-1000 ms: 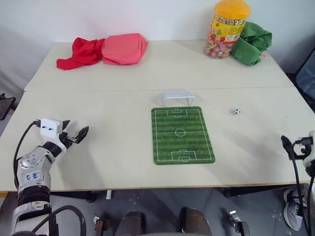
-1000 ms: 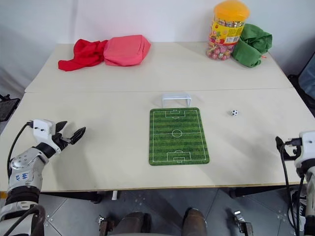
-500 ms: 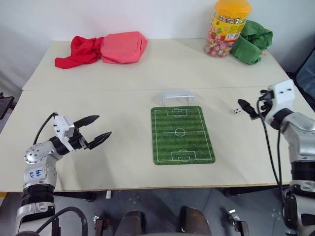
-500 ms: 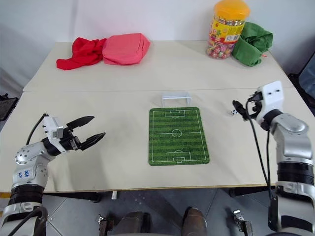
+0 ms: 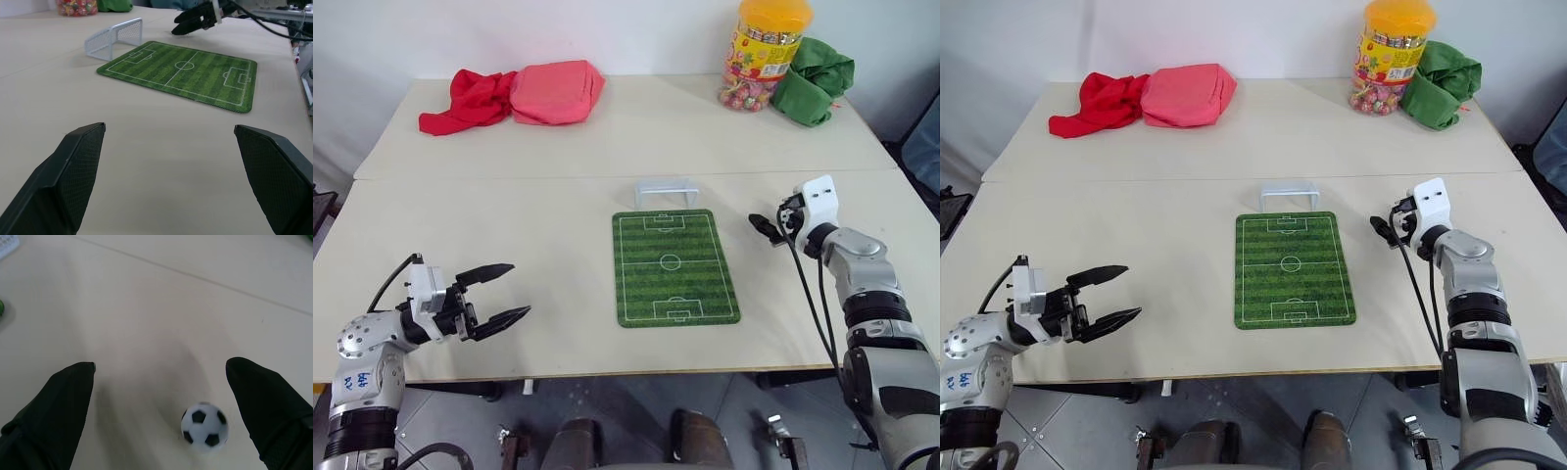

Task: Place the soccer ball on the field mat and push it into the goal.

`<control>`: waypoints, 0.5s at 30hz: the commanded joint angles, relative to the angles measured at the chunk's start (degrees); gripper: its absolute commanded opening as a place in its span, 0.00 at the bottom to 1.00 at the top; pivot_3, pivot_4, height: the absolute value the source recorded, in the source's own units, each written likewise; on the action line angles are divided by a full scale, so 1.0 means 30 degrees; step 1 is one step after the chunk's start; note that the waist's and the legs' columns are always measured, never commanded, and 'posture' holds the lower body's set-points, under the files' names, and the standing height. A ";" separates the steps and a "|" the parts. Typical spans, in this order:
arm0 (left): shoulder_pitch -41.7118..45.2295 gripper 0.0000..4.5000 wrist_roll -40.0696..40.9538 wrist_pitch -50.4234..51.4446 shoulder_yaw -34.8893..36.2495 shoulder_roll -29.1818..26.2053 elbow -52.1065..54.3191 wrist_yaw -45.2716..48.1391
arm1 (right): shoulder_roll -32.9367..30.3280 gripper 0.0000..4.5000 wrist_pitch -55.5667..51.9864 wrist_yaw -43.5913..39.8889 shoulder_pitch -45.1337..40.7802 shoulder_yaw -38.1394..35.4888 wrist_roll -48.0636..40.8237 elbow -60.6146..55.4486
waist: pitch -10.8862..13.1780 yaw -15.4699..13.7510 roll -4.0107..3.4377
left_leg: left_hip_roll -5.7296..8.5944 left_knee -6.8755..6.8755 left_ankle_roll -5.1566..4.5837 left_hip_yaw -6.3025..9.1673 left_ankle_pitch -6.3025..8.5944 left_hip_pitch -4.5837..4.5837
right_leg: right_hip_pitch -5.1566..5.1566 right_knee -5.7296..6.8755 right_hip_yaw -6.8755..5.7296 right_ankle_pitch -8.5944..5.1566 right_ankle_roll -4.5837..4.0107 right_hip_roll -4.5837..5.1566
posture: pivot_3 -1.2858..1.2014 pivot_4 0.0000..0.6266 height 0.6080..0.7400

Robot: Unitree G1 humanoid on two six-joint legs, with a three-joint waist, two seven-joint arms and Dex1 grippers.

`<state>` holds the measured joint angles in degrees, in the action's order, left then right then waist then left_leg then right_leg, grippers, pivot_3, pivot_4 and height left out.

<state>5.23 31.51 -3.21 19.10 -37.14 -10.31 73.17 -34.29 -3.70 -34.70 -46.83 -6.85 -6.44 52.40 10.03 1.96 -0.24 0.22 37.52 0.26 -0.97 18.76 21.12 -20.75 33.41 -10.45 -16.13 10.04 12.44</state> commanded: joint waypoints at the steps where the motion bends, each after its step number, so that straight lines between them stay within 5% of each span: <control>1: -0.0418 1.00 0.0570 0.0232 0.0691 -0.0473 0.1052 -0.0177 | -0.0184 1.00 0.0060 0.0132 0.0176 -0.0589 -0.0303 -0.0519 | 0.0000 -0.0016 -0.0001 | -0.0004 0.0001 0.0000 0.0001 0.0000 -0.0002 | 0.0001 0.0003 0.0000 0.0000 0.0000 -0.0003 | 0.52 0.24 1.00; 11: -0.0157 1.00 0.0399 0.0362 0.0651 -0.0426 0.1056 -0.0449 | 0.0254 1.00 -0.1661 0.0073 0.0932 -0.1525 -0.1434 -0.0756 | 0.0000 -0.0060 -0.0001 | -0.0003 0.0037 0.0000 0.0003 0.0000 -0.0004 | 0.0016 0.0017 0.0002 0.0002 -0.0002 -0.0002 | 0.52 0.24 1.00; 15: 0.0141 1.00 0.0314 0.0146 0.0633 -0.0374 0.0761 -0.0440 | 0.0410 0.79 -0.1723 0.0247 0.1105 -0.1751 -0.1727 -0.0852 | 0.0000 -0.0059 -0.0001 | -0.0003 0.0049 0.0000 0.0004 0.0001 -0.0004 | 0.0016 0.0028 0.0004 0.0002 -0.0004 -0.0003 | 0.52 0.24 1.00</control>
<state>5.28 31.80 -1.98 20.24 -37.66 -8.94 71.94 -32.98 -8.72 -34.48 -44.36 -11.04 -10.86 51.30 10.03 1.78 -0.24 0.21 37.69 0.25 -0.96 18.76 21.10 -20.70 33.50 -10.44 -16.13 10.03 12.43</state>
